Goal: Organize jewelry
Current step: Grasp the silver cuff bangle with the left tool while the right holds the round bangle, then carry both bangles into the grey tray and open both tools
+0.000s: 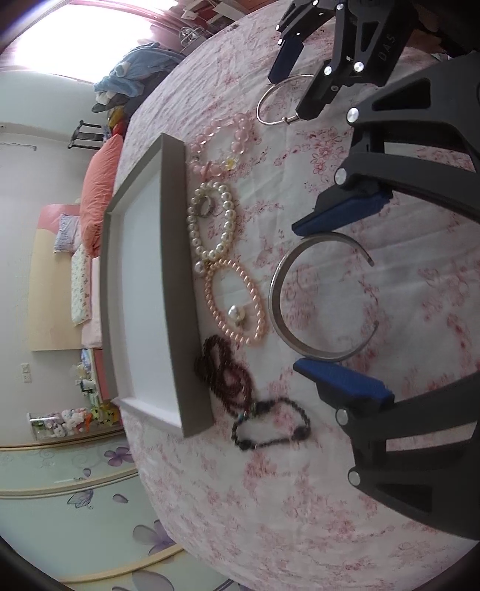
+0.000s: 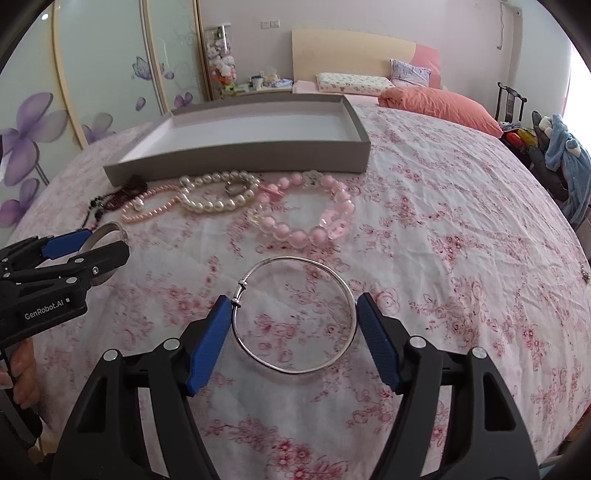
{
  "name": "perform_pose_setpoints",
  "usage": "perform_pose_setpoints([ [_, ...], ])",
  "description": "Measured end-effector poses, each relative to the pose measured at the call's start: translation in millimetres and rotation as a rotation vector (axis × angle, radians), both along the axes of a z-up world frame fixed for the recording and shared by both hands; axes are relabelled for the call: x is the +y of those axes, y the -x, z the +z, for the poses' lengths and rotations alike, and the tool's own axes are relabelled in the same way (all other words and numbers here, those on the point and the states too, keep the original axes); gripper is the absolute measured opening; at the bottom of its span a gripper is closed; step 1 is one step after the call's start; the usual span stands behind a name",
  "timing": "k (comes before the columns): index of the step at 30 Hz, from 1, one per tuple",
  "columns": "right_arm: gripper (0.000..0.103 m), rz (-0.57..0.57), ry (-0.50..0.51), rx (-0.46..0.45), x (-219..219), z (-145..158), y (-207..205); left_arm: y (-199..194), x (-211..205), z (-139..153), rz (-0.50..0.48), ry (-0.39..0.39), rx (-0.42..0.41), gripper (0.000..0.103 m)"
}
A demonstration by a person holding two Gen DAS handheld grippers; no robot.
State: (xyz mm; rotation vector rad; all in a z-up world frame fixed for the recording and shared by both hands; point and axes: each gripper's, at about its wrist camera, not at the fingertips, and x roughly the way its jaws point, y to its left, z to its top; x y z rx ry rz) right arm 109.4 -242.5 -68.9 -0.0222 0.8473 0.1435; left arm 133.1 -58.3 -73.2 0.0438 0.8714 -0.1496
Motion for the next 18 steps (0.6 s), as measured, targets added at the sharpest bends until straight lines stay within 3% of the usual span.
perform_pose_setpoints([
  [8, 0.070, 0.025, -0.038, -0.101, 7.2, 27.7, 7.0, 11.8, 19.5, 12.0, 0.038, 0.007, -0.041, 0.066],
  [18, 0.070, 0.038, -0.067, -0.264, 15.1, 66.8, 8.8, 19.2, 32.2, 51.8, 0.065, 0.010, -0.161, 0.066],
])
